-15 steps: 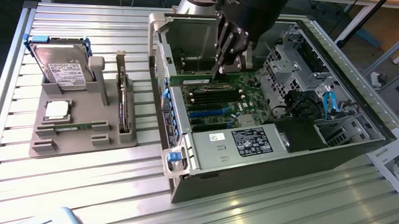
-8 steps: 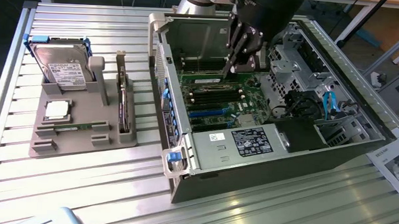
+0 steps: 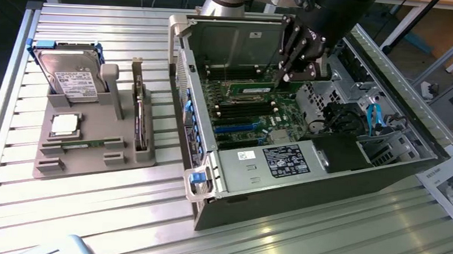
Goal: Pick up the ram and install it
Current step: 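Pick up the ram and move it above insertion slot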
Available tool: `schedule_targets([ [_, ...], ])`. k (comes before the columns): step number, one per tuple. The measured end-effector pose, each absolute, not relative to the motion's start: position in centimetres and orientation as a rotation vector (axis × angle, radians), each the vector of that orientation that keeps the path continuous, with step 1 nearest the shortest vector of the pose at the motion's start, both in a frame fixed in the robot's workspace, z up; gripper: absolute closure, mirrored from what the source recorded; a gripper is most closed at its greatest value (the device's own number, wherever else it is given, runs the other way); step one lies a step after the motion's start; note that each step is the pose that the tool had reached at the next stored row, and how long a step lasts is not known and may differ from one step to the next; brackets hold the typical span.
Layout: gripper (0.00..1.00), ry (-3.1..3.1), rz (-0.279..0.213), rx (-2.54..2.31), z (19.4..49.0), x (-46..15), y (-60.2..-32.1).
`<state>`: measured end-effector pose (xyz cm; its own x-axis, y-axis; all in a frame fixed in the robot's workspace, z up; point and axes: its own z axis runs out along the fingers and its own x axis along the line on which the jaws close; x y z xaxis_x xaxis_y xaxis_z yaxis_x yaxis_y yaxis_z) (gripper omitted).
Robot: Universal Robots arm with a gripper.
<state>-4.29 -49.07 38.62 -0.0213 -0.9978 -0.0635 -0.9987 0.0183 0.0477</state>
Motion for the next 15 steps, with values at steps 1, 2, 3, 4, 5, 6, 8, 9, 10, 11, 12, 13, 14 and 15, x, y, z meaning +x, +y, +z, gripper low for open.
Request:
schedule_targets([
  [1,0.88,2.232,0.124,-2.189,38.6,-4.0,-49.1],
  [2,0.88,2.232,0.125,-2.188,38.6,-3.7,-49.1],
  [3,0.88,2.231,0.126,-2.188,38.6,-3.6,-49.1],
  [4,0.88,2.230,0.127,-2.188,38.6,-3.2,-49.1],
  [5,0.88,2.230,0.128,-2.187,38.6,-2.8,-49.1],
  [6,0.88,2.228,0.130,-2.187,38.6,-2.3,-49.1],
  [8,0.88,2.227,0.132,-2.186,38.6,-1.8,-49.1],
  [9,0.88,2.227,0.133,-2.186,38.6,-1.6,-49.1],
  [10,0.88,2.226,0.133,-2.187,38.6,-1.5,-49.1],
  [11,0.88,2.227,0.133,-2.187,38.6,-1.5,-49.1],
  [12,0.88,2.227,0.133,-2.187,38.6,-1.5,-49.1],
  [13,0.88,2.227,0.133,-2.187,38.6,-1.5,-49.1],
  [14,0.88,2.226,0.133,-2.187,38.6,-1.5,-49.1],
  [15,0.88,2.227,0.133,-2.187,38.6,-1.5,-49.0],
])
